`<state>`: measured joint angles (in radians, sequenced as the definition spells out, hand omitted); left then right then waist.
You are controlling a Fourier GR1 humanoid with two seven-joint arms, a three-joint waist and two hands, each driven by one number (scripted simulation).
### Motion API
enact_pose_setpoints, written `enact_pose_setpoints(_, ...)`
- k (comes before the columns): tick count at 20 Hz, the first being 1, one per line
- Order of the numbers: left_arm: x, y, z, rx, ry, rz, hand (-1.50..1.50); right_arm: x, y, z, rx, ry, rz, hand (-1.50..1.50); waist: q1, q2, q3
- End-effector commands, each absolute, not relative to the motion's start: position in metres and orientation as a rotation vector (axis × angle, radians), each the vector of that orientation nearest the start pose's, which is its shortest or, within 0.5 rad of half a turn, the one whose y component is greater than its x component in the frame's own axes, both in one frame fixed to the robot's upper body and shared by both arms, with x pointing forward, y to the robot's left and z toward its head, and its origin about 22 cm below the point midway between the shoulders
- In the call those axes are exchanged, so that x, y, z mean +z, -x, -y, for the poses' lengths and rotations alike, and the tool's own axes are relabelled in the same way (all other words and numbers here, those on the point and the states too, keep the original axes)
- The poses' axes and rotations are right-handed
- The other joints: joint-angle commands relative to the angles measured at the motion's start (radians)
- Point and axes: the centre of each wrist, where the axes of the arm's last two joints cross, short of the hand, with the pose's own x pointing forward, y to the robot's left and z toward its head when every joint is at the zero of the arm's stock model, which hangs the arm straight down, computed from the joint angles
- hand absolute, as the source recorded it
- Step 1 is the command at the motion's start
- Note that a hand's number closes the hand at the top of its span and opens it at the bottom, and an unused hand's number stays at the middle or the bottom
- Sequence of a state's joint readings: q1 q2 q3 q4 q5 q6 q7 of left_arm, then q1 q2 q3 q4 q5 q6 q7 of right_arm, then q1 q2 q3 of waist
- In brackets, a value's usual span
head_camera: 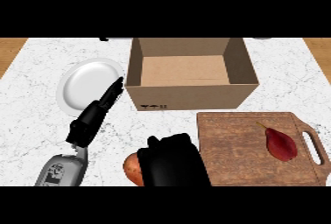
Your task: Pick the sweet potato from the cutting board and place it in the cardboard box
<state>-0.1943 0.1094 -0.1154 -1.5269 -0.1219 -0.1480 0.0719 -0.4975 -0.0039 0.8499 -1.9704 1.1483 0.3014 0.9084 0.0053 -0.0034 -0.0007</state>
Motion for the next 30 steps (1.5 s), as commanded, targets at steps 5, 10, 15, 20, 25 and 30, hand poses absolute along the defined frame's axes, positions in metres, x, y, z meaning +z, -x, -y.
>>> enact_pose_setpoints(5, 0.043, -0.284, -0.203, -0.465, 0.052, 1.604, 0.00, 0.228, -0.156, 0.032, 0.924, 0.927, 1.782, 1.50, 0.005, -0.002, -0.001)
enact_pose_setpoints(10, 0.031, -0.267, -0.198, -0.464, 0.062, 1.600, 0.00, 0.233, -0.165, 0.027, 0.854, 0.981, 1.770, 1.50, 0.004, -0.002, 0.000)
enact_pose_setpoints(15, 0.041, -0.285, -0.208, -0.441, 0.015, 1.594, 0.00, 0.245, -0.209, 0.040, 0.814, 1.028, 1.729, 1.50, -0.003, 0.003, 0.000)
enact_pose_setpoints(20, 0.042, -0.286, -0.208, -0.455, 0.039, 1.606, 0.00, 0.262, -0.241, 0.044, 0.759, 0.982, 1.738, 1.50, -0.001, 0.003, 0.000)
enact_pose_setpoints(25, 0.051, -0.285, -0.207, -0.452, 0.042, 1.597, 0.00, 0.273, -0.278, 0.036, 0.719, 0.979, 1.729, 1.50, 0.002, 0.004, 0.000)
enact_pose_setpoints(30, 0.044, -0.272, -0.205, -0.452, 0.062, 1.590, 0.00, 0.270, -0.317, 0.041, 0.725, 1.034, 1.680, 1.50, 0.005, 0.003, 0.000)
